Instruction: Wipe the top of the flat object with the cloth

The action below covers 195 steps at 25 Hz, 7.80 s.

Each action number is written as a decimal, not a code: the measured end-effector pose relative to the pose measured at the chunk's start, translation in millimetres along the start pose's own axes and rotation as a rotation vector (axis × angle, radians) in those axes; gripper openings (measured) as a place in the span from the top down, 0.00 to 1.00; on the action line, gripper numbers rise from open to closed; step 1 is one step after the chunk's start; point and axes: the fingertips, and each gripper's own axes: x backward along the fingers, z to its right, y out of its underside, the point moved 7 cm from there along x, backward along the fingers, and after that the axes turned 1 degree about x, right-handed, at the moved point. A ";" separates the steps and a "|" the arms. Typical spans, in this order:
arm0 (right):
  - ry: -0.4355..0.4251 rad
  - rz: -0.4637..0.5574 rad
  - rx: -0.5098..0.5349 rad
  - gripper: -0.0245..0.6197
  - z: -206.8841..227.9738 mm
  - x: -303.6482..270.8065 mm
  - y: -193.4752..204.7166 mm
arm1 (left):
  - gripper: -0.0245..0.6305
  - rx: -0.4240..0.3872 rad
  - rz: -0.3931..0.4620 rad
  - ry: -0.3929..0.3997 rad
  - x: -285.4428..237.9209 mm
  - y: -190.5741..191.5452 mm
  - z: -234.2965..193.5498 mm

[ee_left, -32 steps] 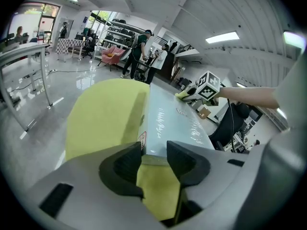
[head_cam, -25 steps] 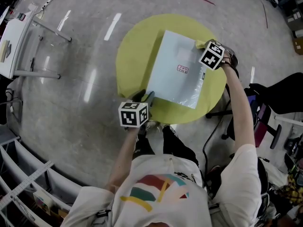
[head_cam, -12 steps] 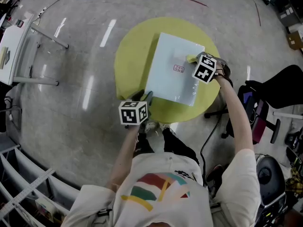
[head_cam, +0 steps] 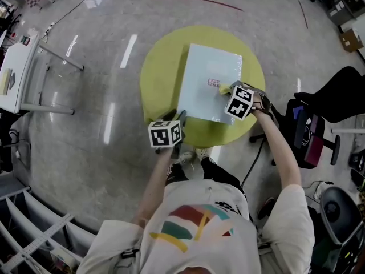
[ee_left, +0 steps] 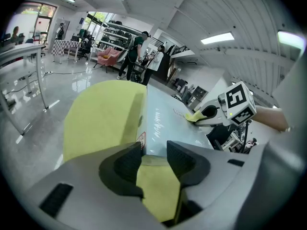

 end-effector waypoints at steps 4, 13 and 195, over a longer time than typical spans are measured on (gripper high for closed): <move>-0.027 0.009 -0.010 0.92 -26.7 6.1 -1.8 | 0.70 -0.009 -0.002 0.001 -0.7 0.9 -0.9; -0.078 0.005 0.007 0.92 -83.7 22.9 -2.6 | 0.70 -0.021 0.003 0.010 -0.9 0.2 -0.5; -0.040 -0.043 0.055 0.92 86.0 -32.3 -163.2 | 0.94 0.000 0.161 -0.198 38.5 38.4 -79.5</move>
